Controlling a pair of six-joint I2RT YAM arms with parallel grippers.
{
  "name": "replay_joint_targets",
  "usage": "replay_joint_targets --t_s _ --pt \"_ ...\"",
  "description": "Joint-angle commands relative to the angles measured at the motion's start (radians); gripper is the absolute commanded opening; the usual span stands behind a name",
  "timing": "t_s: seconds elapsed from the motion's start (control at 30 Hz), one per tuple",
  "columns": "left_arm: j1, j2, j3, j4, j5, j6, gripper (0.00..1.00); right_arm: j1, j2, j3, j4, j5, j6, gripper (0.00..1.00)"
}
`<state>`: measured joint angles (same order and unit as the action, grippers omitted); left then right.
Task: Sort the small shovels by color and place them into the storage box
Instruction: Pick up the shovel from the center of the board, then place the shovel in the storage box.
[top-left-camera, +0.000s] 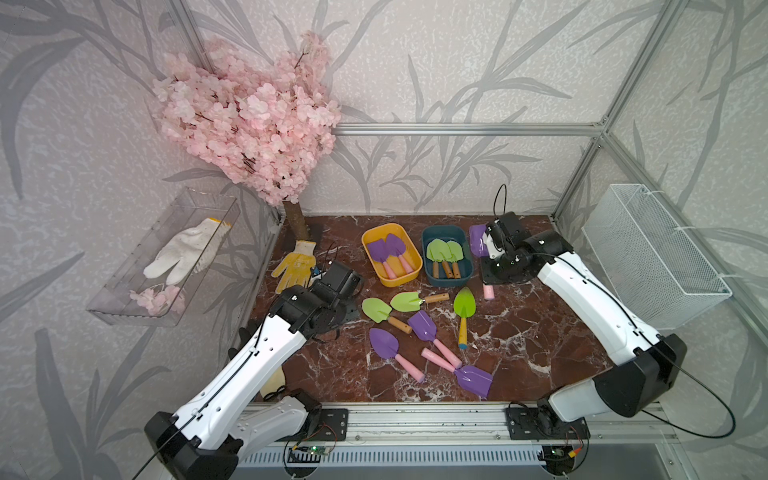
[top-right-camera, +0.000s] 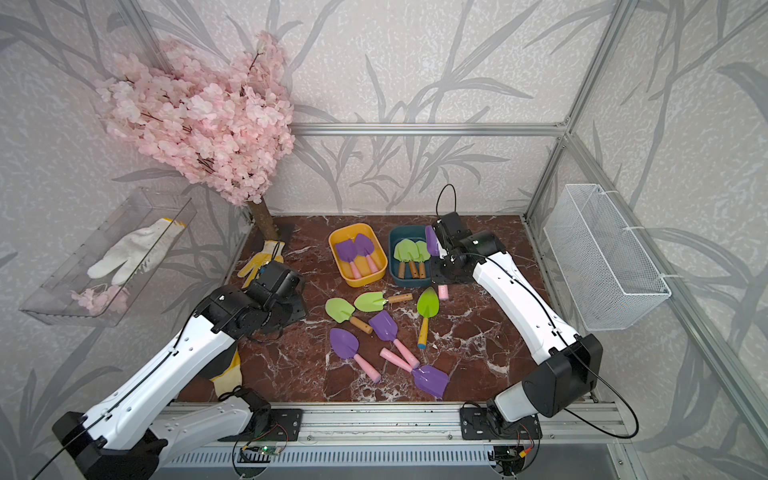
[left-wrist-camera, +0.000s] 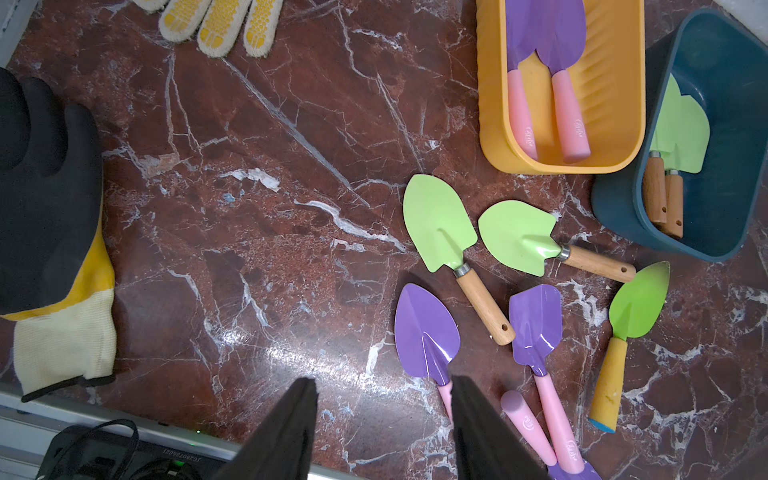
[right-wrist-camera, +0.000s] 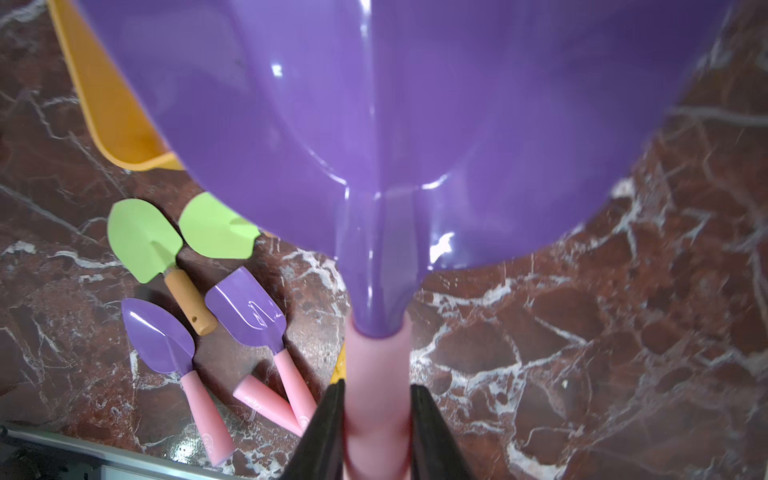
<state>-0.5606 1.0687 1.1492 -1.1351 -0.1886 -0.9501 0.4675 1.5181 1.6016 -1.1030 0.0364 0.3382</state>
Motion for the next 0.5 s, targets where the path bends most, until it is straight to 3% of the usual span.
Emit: replay_joint_targets --t_s 0.0,0.2,0.47 --pt "0.006 0.0 0.042 -0.027 -0.004 0.008 0.55 0.039 0.075 0.112 -0.006 0.03 -0.125 0.08" --pt "0.005 0.004 0.056 -0.043 -0.008 0.002 0.55 0.071 0.36 0.44 -0.077 -0.033 -0.168 0.08" --pt "0.005 -0.017 0.025 -0.049 -0.01 -0.019 0.55 0.146 0.831 1.106 -0.262 -0.015 -0.172 0.08"
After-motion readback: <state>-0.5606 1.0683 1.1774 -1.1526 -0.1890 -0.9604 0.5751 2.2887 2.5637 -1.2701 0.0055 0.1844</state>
